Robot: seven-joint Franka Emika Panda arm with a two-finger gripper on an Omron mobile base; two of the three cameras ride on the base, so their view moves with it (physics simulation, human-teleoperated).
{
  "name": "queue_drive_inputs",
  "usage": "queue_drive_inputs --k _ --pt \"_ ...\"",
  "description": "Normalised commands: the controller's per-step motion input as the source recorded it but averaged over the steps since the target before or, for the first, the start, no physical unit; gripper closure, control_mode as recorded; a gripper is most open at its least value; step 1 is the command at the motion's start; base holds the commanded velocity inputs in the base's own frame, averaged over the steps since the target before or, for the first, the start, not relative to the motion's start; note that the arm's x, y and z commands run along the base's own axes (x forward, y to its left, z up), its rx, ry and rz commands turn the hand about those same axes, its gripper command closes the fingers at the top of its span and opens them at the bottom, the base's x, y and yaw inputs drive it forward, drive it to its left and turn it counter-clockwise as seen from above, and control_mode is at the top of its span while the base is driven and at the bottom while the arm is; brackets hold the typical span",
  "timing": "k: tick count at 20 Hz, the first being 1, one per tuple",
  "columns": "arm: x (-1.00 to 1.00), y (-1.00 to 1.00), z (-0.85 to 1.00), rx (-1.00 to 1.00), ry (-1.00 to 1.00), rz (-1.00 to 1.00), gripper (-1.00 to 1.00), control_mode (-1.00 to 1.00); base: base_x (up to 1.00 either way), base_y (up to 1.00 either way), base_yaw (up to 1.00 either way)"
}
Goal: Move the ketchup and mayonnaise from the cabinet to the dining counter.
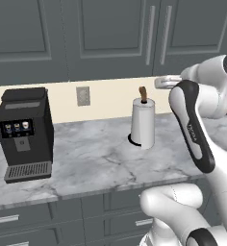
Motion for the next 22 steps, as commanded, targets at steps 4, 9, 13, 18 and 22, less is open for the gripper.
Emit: queue_drive_inputs --k 4,9,13,18,22 --pt "0.05 -0.13 0.47 0.0 -0.33 -0.05 -1.0 -1.0 0.0 0.0 0.0" --pt "0.01 -0.18 0.38 0.0 -0.35 -0.05 -1.0 -1.0 0.0 0.0 0.0" --pt "0.12 -0.13 0.17 0.0 -0.31 -0.02 -1.0 -1.0 0.0 0.0 0.0" --pt "0.27 -0.08 0.13 0.0 -0.27 -0.01 -1.0 -1.0 0.0 0.0 0.0" --pt "0.42 -0.11 0.17 0.0 -0.2 -0.03 -1.0 -1.0 0.0 0.0 0.0"
